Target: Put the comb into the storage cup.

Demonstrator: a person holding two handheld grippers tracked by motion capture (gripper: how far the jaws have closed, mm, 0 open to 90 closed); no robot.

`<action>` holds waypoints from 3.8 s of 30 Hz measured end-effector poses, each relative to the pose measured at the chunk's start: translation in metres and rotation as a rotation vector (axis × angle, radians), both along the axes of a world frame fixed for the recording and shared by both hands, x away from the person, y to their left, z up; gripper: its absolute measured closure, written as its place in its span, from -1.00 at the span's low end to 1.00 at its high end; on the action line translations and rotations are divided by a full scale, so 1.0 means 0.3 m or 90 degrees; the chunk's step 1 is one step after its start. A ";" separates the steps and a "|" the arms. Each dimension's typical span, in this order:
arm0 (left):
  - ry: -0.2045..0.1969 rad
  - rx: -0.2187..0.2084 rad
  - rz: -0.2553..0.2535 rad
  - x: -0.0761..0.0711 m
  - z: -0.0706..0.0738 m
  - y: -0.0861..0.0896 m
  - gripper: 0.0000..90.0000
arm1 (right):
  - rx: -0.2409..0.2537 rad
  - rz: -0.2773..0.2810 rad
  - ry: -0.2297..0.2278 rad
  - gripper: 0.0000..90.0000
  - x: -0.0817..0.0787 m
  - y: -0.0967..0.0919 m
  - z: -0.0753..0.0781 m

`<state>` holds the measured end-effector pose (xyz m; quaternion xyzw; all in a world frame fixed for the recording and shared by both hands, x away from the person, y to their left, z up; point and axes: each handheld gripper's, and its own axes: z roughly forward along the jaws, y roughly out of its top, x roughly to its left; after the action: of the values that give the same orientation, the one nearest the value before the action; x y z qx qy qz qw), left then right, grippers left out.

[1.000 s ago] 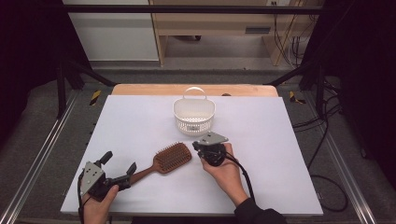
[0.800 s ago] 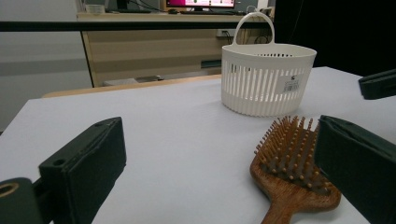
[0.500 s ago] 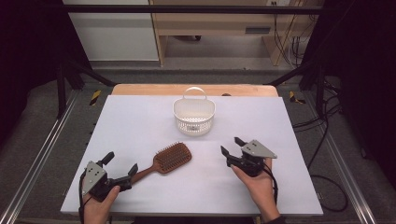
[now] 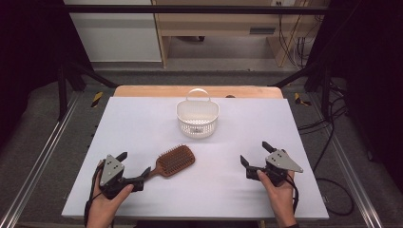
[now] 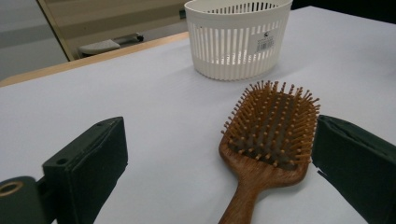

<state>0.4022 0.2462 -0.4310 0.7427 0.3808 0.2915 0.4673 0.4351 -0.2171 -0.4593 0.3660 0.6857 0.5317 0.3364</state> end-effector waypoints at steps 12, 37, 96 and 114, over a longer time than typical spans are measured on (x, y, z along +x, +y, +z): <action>0.109 0.090 -0.071 0.055 0.071 -0.030 -0.91 | 0.057 0.035 -0.026 -0.84 -0.049 -0.041 0.015; 0.233 0.235 -0.132 0.137 0.031 -0.055 -0.87 | 0.065 0.015 -0.039 -0.85 -0.064 -0.063 -0.016; 0.372 0.337 -0.219 0.232 -0.063 -0.145 0.60 | 0.056 0.023 -0.025 -0.83 -0.058 -0.055 -0.023; 0.202 0.260 -0.206 0.144 -0.043 -0.200 0.61 | 0.079 0.037 -0.004 -0.86 -0.057 -0.040 -0.026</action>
<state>0.4454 0.1862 -0.4438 0.9086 0.2592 0.1640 0.2835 0.4179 -0.2292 -0.4672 0.3642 0.6607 0.5839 0.2999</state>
